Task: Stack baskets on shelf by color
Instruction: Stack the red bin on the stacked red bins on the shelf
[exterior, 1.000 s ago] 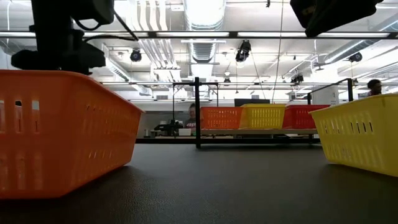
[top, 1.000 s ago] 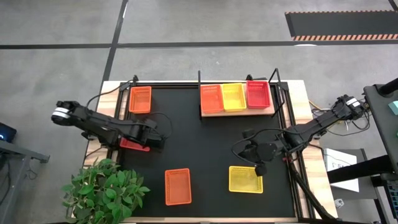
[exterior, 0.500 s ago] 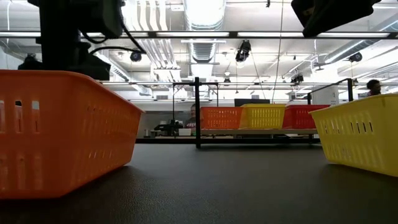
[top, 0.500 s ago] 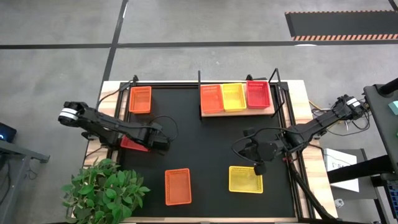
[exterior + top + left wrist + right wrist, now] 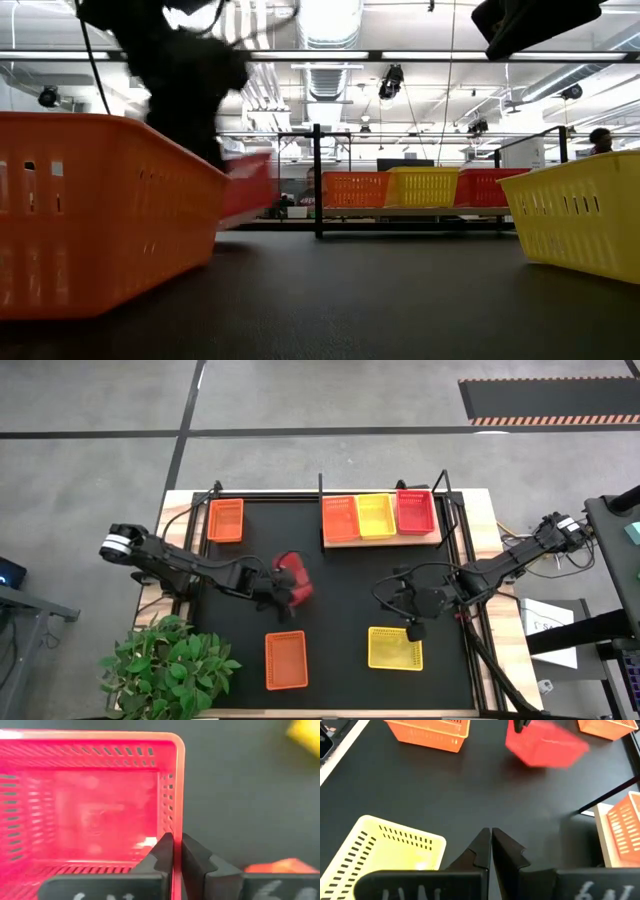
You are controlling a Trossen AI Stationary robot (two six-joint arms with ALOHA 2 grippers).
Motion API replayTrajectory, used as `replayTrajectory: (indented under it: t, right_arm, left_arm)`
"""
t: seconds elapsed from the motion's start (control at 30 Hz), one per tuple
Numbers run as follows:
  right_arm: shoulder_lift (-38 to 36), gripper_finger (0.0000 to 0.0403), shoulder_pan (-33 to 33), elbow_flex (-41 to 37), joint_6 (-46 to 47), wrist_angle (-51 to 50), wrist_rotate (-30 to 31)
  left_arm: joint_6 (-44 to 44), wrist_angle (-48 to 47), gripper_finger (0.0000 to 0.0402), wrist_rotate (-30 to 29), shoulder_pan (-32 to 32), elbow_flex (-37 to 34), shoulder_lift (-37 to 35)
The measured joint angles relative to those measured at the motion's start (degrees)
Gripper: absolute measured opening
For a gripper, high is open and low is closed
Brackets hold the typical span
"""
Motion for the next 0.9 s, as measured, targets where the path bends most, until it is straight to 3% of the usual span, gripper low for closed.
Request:
replayTrajectory:
  t: [0.13, 0.33, 0.53, 0.9]
  right_arm:
    - [0.02, 0.0009, 0.00, -0.05, -0.01, 0.66, 0.91]
    - [0.04, 0.0009, -0.02, -0.05, 3.57, 1.91, 0.93]
    - [0.05, 0.0013, -0.02, -0.05, 10.07, 2.00, 0.91]
    - [0.09, 0.0086, -0.13, -0.05, 12.02, 2.99, 1.00]
  left_arm:
    - [14.53, 11.72, 0.0003, 0.57, -0.58, 0.36, 1.94]
    - [20.63, 18.17, 0.0003, 0.50, -0.25, 0.72, 7.14]
    - [19.88, 18.38, 0.0011, 0.52, -0.06, 1.14, 10.48]
    - [19.70, 19.22, 0.0107, 0.59, -0.01, 0.92, 9.56]
